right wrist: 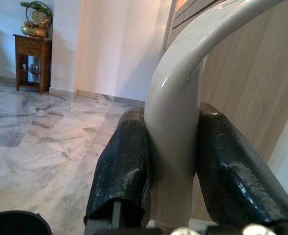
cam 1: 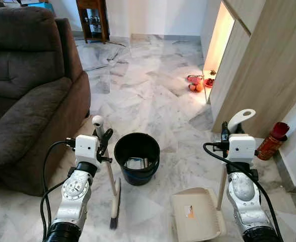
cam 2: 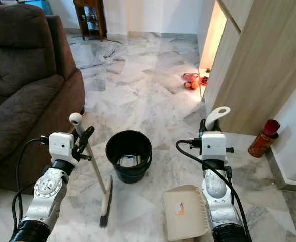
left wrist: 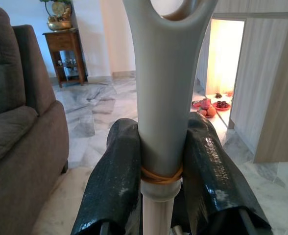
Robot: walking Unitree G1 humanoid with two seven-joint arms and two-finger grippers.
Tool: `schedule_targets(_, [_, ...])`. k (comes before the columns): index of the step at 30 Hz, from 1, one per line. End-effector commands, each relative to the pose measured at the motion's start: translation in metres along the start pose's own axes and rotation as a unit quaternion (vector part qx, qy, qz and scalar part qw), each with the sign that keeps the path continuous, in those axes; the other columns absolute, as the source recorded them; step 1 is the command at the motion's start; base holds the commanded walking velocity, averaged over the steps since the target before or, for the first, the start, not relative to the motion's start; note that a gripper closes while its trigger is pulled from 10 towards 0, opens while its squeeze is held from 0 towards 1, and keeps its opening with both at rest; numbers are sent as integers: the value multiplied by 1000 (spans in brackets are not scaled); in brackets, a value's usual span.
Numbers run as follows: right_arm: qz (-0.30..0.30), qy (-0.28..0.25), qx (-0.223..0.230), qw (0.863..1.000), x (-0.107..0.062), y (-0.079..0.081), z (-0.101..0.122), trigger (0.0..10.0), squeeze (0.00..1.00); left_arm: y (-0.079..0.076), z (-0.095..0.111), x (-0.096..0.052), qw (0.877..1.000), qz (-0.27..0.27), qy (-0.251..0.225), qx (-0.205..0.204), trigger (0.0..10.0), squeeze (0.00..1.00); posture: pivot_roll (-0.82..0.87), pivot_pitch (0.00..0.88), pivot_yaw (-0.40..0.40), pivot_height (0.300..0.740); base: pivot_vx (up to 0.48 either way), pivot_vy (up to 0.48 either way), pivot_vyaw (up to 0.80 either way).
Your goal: Sweep floor
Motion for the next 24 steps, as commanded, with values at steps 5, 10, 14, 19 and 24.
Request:
schedule_targets(5, [-11, -28, -3, 1000, 7, -9, 14, 10000, 0, -3, 12, 5, 1000, -11, -24, 7, 10000, 0, 4, 0, -3, 740, -97, 0, 0])
schedule_targets(10, [-14, -28, -4, 1000, 5, -10, 14, 10000, 0, -4, 12, 5, 1000, -14, -23, 8, 10000, 0, 3, 0, 1, 740, -256, 0, 0])
schedule_targets(14, [-14, -26, -2, 1000, 5, -10, 13, 10000, 0, -5, 14, 6, 1000, -16, -25, 9, 10000, 0, 13, 0, -3, 740, -65, 0, 0])
schedule_targets(19, [-8, -23, -2, 1000, 5, -6, 12, 10000, 0, -2, 15, 6, 1000, -13, -27, 10, 10000, 0, 20, 0, -5, 740, 0, 0, 0])
schedule_targets(24, [-10, -27, -1, 1000, 7, -7, 15, 10000, 0, -2, 13, 7, 1000, -13, -24, 11, 10000, 0, 7, 0, 1, 740, -144, 0, 0])
Point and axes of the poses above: a point about 5 cm out from each wrist's last joint towards the gripper, its own x axis pointing out of the wrist towards the gripper, its own z axis along the axis of the wrist's last joint, y = z × x, the point moved 4 cm from there along x, pointing out of the wrist towards the gripper, and after that the axes turned 2 degrees about -x, right-handed, at the moved point
